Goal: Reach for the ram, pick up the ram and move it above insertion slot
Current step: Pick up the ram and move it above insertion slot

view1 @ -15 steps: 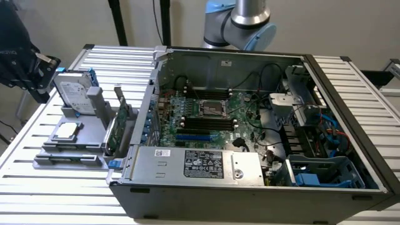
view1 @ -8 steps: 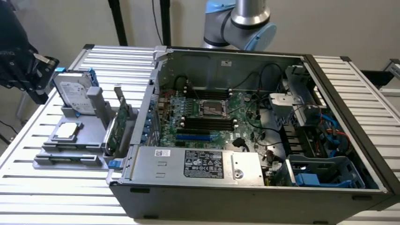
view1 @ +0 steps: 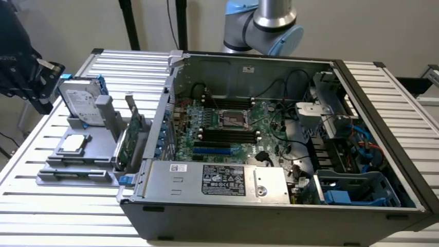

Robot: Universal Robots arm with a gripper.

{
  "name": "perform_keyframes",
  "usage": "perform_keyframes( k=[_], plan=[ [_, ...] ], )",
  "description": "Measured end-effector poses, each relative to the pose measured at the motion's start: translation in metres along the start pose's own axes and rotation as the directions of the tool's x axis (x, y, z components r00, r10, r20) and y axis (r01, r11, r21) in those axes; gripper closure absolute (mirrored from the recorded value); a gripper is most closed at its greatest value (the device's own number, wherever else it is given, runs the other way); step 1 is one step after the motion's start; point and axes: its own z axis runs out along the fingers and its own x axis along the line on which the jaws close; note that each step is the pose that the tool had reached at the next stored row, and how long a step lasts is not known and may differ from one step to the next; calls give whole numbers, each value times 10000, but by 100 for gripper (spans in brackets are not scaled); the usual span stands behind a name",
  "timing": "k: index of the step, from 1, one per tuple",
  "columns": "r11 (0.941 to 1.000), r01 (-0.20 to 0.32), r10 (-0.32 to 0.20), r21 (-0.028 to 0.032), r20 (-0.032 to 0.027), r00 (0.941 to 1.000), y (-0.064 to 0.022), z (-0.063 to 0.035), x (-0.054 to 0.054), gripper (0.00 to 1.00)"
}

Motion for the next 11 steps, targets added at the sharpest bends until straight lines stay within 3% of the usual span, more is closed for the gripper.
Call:
perform_keyframes(
  k=[6, 11],
  plan=[
    [10000, 62, -62, 2, -3, 10000, 0, -1, 0, 89],
    [9956, 941, -941, 5, -37, 9956, 0, -1, 0, 89]
  ],
)
